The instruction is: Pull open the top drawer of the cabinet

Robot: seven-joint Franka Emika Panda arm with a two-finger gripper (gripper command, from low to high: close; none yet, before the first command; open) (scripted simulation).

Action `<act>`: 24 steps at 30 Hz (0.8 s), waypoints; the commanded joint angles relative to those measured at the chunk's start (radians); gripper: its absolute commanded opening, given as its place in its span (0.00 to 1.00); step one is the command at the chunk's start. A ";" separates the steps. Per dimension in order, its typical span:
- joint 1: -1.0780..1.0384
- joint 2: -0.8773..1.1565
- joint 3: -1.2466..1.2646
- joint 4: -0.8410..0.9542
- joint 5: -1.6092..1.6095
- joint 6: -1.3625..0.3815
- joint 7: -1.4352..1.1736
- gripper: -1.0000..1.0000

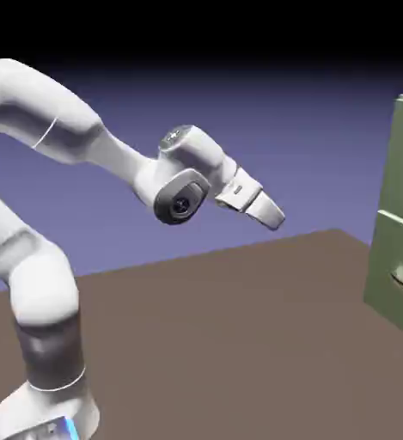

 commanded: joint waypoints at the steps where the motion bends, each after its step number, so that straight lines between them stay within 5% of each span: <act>1: 0.032 -0.007 -0.027 0.021 -0.044 -0.004 -0.043 0.50; 24: 0.771 -0.176 -0.644 0.508 -1.044 -0.085 -1.030 0.50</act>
